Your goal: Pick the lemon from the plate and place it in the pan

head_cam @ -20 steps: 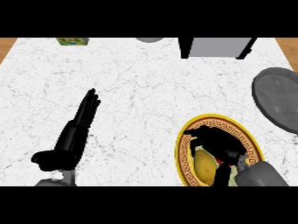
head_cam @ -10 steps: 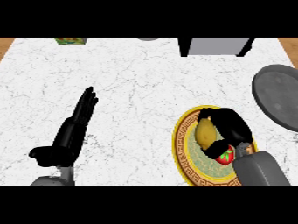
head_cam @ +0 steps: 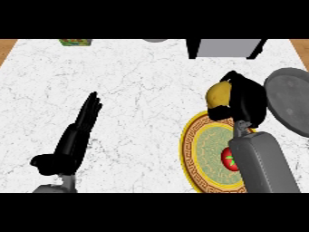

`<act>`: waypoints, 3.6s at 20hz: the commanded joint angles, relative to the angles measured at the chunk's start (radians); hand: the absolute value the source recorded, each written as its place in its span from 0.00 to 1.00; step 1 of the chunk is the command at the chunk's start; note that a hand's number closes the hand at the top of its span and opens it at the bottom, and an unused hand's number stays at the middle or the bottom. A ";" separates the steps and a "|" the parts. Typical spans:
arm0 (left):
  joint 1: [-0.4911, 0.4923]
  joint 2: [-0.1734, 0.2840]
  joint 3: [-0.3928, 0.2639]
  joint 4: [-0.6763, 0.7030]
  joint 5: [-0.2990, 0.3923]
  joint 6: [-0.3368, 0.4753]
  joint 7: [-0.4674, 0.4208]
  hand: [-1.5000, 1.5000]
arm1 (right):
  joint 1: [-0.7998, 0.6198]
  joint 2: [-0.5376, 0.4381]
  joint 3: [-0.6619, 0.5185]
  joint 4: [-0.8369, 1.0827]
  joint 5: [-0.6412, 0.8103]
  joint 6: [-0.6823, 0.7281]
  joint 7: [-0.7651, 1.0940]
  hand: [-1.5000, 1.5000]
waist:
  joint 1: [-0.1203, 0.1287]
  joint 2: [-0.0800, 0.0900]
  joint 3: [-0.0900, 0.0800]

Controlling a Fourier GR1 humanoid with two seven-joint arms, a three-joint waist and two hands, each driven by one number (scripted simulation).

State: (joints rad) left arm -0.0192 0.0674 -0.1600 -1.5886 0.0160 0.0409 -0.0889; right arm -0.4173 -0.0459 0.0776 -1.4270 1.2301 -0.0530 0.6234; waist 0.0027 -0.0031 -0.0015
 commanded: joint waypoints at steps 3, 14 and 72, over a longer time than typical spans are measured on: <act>0.022 -0.006 0.005 0.020 0.002 -0.010 -0.050 0.50 | -0.113 0.044 0.008 -0.040 0.102 -0.133 0.200 1.00 | 0.007 0.003 0.001; 0.039 -0.022 -0.013 -0.016 -0.018 -0.005 -0.040 0.50 | -0.088 -0.129 -0.323 0.068 -0.144 -0.341 0.024 1.00 | 0.007 0.006 0.002; -0.030 -0.055 0.021 0.041 -0.046 0.004 -0.017 0.50 | -0.048 -0.628 -0.963 1.076 -1.042 0.144 -1.218 0.00 | -0.006 0.004 0.002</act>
State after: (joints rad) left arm -0.0360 0.0290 -0.1388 -1.5862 -0.0174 0.0333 -0.0845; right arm -0.5367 -0.6666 -0.8917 -0.3338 0.2311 -0.0273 -0.5478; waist 0.0017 0.0014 0.0011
